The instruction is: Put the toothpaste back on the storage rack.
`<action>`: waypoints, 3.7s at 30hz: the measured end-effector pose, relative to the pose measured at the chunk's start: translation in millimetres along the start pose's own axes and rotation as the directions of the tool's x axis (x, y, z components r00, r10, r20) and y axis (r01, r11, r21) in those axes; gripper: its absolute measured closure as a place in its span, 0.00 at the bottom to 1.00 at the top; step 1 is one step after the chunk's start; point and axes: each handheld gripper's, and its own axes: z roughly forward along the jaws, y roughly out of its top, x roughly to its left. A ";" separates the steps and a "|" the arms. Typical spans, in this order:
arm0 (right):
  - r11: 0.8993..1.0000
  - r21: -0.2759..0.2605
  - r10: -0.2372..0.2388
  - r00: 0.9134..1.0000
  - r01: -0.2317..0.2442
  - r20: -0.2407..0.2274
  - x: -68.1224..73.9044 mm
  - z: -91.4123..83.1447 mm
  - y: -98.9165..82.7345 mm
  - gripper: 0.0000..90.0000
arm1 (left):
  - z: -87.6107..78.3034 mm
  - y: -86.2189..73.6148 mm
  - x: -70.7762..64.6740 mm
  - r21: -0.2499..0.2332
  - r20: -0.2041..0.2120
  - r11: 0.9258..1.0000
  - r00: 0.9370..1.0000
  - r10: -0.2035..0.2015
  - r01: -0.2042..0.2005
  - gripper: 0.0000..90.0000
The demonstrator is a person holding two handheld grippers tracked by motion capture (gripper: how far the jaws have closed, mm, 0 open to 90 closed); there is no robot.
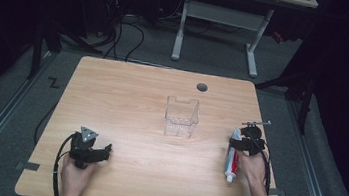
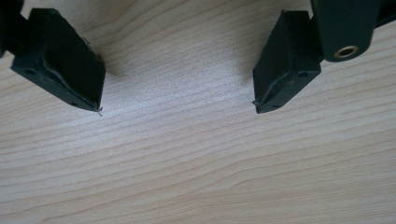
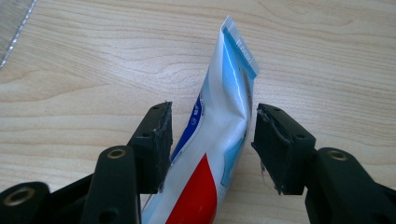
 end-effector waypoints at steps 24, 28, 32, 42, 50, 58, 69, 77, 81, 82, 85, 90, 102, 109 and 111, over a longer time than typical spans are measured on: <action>0.995 0.097 0.020 1.000 -0.022 0.023 -1.6 27.2 9.1 0.54 | -0.1 0.0 -0.1 0.000 0.000 1.000 1.000 0.000 0.000 0.20; 0.994 0.103 0.023 0.999 -0.025 0.023 -0.6 27.9 8.9 0.54 | -0.1 -0.1 -0.1 -0.002 -0.002 1.000 1.000 -0.001 0.001 0.20; 0.993 0.113 0.034 0.999 -0.035 0.012 -0.7 29.3 9.4 0.56 | -0.1 -0.1 0.0 -0.001 0.000 1.000 1.000 -0.001 0.001 0.20; 0.991 0.135 0.018 1.000 -0.018 -0.002 1.1 28.1 11.0 0.63 | -0.1 -0.1 0.0 -0.001 0.001 1.000 1.000 0.000 0.000 0.20; 0.986 0.161 -0.030 0.999 0.034 -0.024 6.2 26.8 13.6 0.75 | -0.2 -0.1 0.0 -0.001 0.001 1.000 1.000 0.000 0.000 0.20; 0.985 0.168 -0.029 0.997 0.041 -0.074 2.8 24.0 13.9 0.79 | -0.2 0.0 0.0 -0.001 0.001 1.000 1.000 0.000 0.000 0.20; 0.992 0.110 -0.045 0.985 0.064 -0.167 2.6 4.0 12.3 0.82 | -0.2 0.0 0.1 0.000 0.001 1.000 1.000 0.002 -0.002 0.20; 0.995 0.060 -0.069 0.976 0.083 -0.206 0.3 -14.1 12.9 0.83 | -0.1 0.0 0.1 0.000 0.001 1.000 1.000 0.002 -0.002 0.20; 0.994 0.025 -0.098 0.972 0.106 -0.215 3.2 -24.5 12.6 0.83 | -0.1 0.0 0.1 0.000 0.001 1.000 1.000 0.002 -0.002 0.20; 0.993 0.017 -0.107 0.971 0.113 -0.215 4.3 -27.2 12.6 0.83 | -0.1 -0.1 0.1 0.000 0.001 1.000 1.000 0.002 -0.002 0.20; 0.993 -0.010 -0.117 0.967 0.117 -0.227 6.3 -34.2 12.8 0.83 | -0.1 0.0 0.1 0.000 0.001 1.000 1.000 0.002 -0.002 0.20; 0.988 -0.049 -0.151 0.960 0.143 -0.237 11.4 -42.2 11.1 0.82 | -0.2 0.0 0.1 0.001 0.000 1.000 1.000 0.002 -0.002 0.20; 0.977 -0.117 -0.206 0.937 0.179 -0.281 24.9 -59.2 15.5 0.82 | -0.1 0.0 0.1 0.000 0.001 1.000 1.000 0.002 -0.002 0.20; 0.969 -0.152 -0.233 0.923 0.194 -0.307 36.1 -65.2 19.8 0.83 | -0.1 0.0 -0.1 0.000 0.003 1.000 1.000 0.005 -0.005 0.20; 0.968 -0.154 -0.238 0.921 0.199 -0.309 37.2 -65.7 20.3 0.83 | -0.1 0.0 -0.1 0.000 0.003 1.000 1.000 0.005 -0.005 0.20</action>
